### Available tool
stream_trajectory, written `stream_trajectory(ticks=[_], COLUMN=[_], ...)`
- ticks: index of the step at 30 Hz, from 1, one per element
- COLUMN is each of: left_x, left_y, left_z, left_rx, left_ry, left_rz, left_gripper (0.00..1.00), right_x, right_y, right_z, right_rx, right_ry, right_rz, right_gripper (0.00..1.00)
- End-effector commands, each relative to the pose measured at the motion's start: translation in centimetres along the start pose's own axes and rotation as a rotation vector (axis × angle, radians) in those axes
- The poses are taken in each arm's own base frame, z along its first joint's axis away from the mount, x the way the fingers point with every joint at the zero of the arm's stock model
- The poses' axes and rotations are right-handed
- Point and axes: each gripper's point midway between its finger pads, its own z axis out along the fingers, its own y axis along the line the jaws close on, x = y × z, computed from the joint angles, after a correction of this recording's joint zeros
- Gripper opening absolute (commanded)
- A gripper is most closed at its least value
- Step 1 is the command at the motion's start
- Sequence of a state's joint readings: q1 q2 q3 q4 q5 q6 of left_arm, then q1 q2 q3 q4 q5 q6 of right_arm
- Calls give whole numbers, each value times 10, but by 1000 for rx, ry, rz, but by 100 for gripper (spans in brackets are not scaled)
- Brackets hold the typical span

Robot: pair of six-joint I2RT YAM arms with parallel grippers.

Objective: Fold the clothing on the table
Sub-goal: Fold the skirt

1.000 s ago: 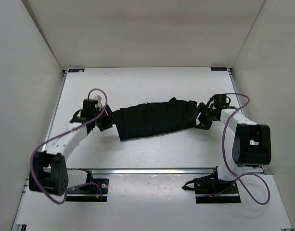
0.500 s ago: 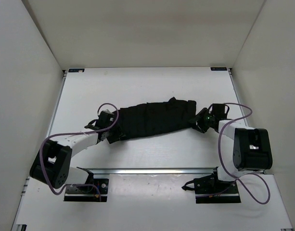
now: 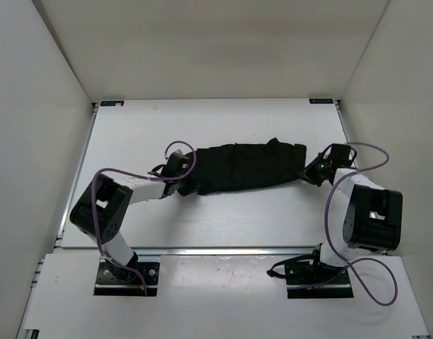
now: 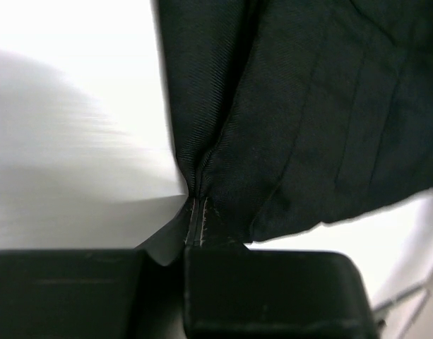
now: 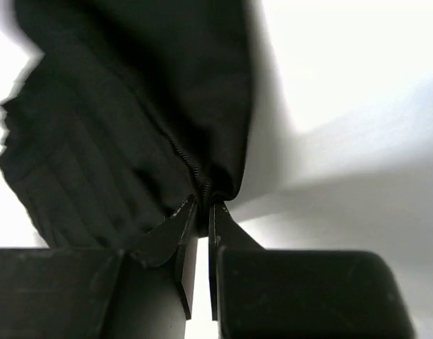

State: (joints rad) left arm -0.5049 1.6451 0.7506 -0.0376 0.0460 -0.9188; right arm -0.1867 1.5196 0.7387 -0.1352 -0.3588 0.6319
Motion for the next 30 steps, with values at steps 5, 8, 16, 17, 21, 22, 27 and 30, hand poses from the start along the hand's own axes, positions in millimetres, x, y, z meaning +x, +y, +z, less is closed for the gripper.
stream_trajectory(ticks=[5, 8, 16, 17, 21, 22, 27, 30], left_x=[40, 36, 23, 23, 29, 32, 36, 38], left_y=[-42, -53, -41, -35, -26, -23, -23, -24], left_z=[24, 28, 21, 20, 16, 16, 9, 5], left_rx=[100, 118, 140, 131, 132, 131, 150, 164], left_ry=[108, 109, 96, 101, 125, 140, 157, 170], left_rz=[25, 37, -11, -23, 3, 0, 15, 18], left_gripper=[0, 0, 0, 0, 0, 0, 2, 12], right_x=[-44, -6, 132, 152, 195, 203, 218, 222], right_y=[116, 172, 260, 258, 244, 238, 232, 233], right_z=[-42, -33, -8, 0, 25, 26, 41, 42], right_rx=[-120, -222, -436, -441, -437, -429, -423, -424], right_ry=[-75, -3, 209, 263, 380, 405, 436, 491], right_rz=[-546, -662, -854, -866, -871, -871, -869, -853], right_gripper=[0, 0, 1, 0, 0, 0, 0, 7])
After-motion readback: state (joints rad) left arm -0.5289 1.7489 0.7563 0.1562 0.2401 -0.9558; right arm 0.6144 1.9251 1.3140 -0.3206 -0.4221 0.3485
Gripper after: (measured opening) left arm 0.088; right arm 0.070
